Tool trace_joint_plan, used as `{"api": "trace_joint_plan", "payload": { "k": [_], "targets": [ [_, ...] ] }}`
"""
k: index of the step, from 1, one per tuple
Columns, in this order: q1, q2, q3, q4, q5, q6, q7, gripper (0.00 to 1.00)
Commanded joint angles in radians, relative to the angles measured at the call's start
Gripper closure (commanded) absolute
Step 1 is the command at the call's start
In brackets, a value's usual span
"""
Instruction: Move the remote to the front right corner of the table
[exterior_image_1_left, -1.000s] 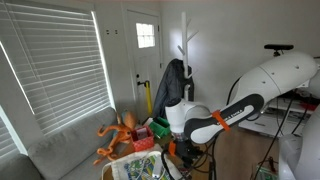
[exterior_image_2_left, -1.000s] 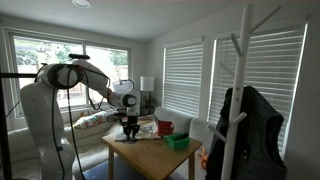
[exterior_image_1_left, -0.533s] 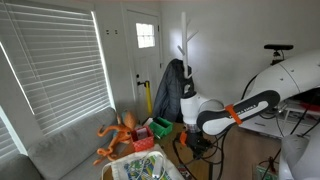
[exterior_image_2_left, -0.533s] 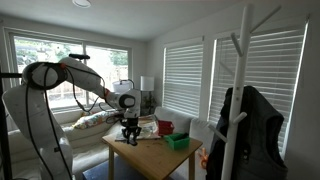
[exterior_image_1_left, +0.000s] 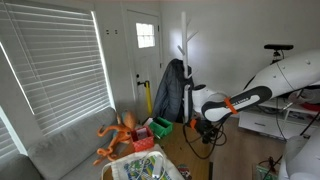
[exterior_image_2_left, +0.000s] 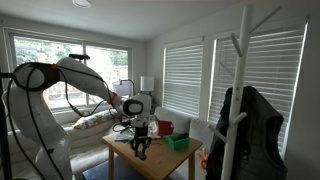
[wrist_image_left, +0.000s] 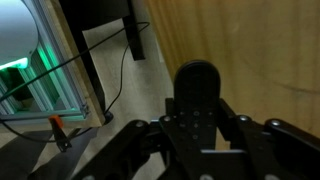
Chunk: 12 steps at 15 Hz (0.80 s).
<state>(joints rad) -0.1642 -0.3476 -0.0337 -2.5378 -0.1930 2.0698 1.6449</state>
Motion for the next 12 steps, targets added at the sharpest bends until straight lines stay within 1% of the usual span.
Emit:
{"api": "trace_joint_plan", "payload": {
  "k": [1, 2, 3, 4, 5, 7, 8, 9, 10, 11, 12],
  "targets": [
    [-0.091, -0.032, -0.079, -0.024, -0.085, 0.047, -0.149, 0.82],
    [-0.111, -0.027, -0.094, -0.016, -0.099, 0.057, -0.185, 0.82],
    [-0.124, -0.016, -0.109, -0.003, -0.085, 0.074, -0.212, 0.82],
    [-0.13, -0.002, -0.116, 0.016, -0.042, 0.048, -0.211, 0.82],
    [-0.133, -0.001, -0.096, 0.002, -0.061, 0.051, -0.191, 0.57],
    [-0.142, -0.001, -0.107, 0.007, -0.059, 0.051, -0.202, 0.57],
    [-0.142, -0.001, -0.107, 0.007, -0.059, 0.051, -0.202, 0.82],
    [-0.139, -0.009, -0.118, -0.006, -0.062, 0.109, -0.237, 0.82],
    [-0.137, -0.014, -0.135, -0.014, -0.07, 0.169, -0.302, 0.82],
    [-0.143, -0.009, -0.138, -0.011, -0.093, 0.213, -0.348, 0.82],
    [-0.149, 0.003, -0.144, 0.0, -0.09, 0.239, -0.38, 0.82]
  ]
}}
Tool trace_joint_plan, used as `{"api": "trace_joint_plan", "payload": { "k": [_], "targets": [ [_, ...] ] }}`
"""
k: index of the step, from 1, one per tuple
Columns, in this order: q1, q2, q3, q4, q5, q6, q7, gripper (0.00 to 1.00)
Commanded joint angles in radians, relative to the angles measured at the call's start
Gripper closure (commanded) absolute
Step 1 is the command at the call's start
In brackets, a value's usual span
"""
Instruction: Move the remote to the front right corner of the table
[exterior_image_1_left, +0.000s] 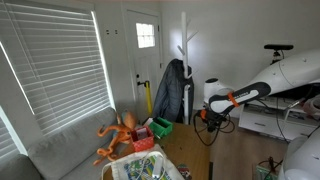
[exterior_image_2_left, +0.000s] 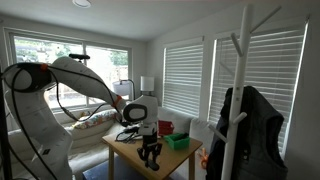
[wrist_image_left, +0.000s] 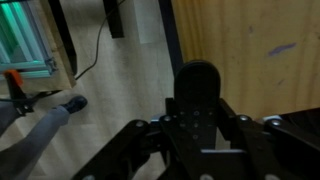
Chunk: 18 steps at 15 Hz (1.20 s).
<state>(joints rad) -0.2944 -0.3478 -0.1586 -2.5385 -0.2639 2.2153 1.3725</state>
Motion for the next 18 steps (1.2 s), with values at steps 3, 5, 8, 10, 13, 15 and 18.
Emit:
{"api": "trace_joint_plan", "payload": {
  "k": [3, 5, 8, 10, 13, 15, 18],
  "targets": [
    [-0.015, 0.029, -0.013, 0.01, 0.019, 0.138, -0.176, 0.82],
    [0.001, 0.045, -0.009, 0.007, 0.057, 0.131, -0.213, 0.82],
    [0.016, 0.071, -0.006, 0.007, 0.099, 0.144, -0.268, 0.82],
    [0.019, 0.088, -0.009, 0.012, 0.134, 0.142, -0.287, 0.82],
    [0.022, 0.116, -0.018, 0.02, 0.198, 0.142, -0.318, 0.82],
    [0.022, 0.115, -0.015, 0.018, 0.223, 0.138, -0.336, 0.82],
    [0.018, 0.118, -0.017, 0.023, 0.249, 0.137, -0.349, 0.31]
  ]
}}
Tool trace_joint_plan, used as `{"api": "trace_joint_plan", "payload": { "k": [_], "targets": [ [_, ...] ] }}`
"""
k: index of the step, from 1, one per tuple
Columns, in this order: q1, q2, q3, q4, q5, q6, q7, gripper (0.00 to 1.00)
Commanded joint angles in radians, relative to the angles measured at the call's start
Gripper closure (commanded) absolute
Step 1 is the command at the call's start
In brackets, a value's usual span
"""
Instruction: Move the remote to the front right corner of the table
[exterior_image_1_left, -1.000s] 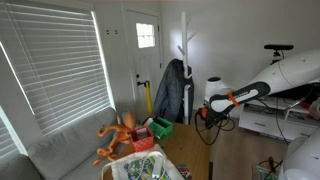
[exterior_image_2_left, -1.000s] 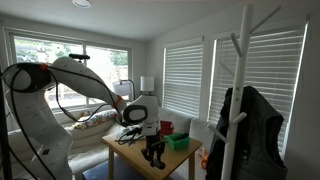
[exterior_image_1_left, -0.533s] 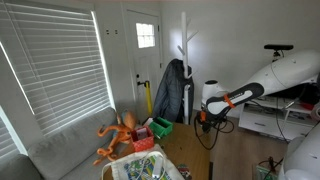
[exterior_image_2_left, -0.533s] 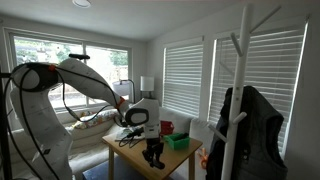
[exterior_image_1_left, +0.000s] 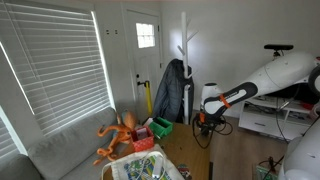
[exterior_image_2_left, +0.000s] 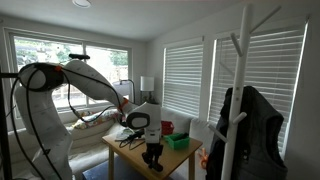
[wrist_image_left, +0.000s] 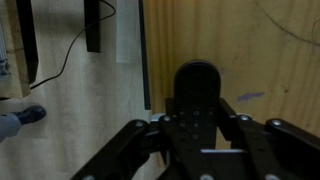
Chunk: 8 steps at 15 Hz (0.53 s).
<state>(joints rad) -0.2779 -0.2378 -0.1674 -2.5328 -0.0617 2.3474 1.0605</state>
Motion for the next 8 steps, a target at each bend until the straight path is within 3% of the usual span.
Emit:
{"api": "trace_joint_plan", "payload": {
  "k": [1, 5, 8],
  "targets": [
    [-0.001, 0.005, -0.008, 0.02, 0.051, -0.002, -0.036, 0.27],
    [-0.009, -0.045, -0.009, 0.013, 0.058, 0.0, -0.028, 0.01],
    [-0.008, -0.156, -0.023, -0.026, 0.101, 0.05, -0.078, 0.0]
  ]
}}
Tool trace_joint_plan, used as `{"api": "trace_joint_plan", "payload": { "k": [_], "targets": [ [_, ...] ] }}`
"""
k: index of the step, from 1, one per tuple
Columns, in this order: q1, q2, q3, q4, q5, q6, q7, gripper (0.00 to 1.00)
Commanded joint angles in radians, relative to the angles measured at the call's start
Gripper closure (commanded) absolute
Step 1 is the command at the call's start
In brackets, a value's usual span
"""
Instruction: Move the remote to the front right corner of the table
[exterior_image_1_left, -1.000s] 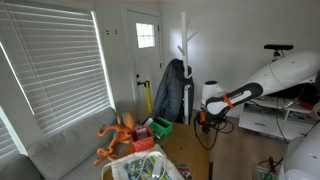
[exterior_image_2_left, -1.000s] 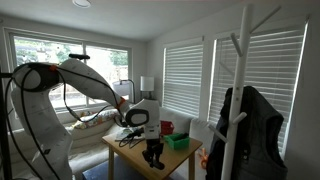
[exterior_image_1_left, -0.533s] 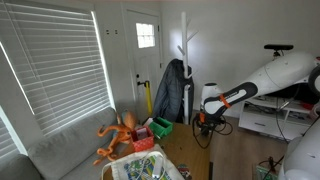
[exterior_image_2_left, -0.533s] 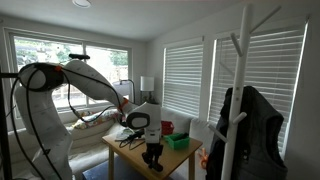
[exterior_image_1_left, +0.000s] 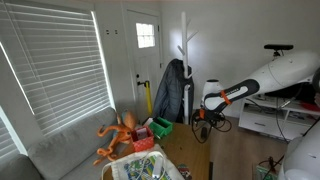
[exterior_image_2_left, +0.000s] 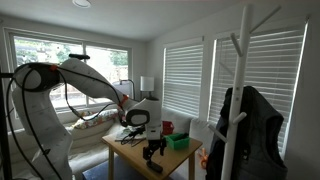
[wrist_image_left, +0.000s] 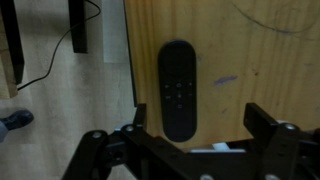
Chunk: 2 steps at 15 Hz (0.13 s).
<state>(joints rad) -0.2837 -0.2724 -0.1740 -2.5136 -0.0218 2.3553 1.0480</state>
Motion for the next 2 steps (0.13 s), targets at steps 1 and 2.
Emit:
{"api": "trace_joint_plan", "payload": {
  "k": [1, 2],
  "targets": [
    [0.002, -0.157, -0.021, -0.053, 0.085, 0.051, -0.091, 0.0],
    [-0.016, -0.053, 0.009, 0.0, 0.041, 0.022, -0.04, 0.0]
  ]
}}
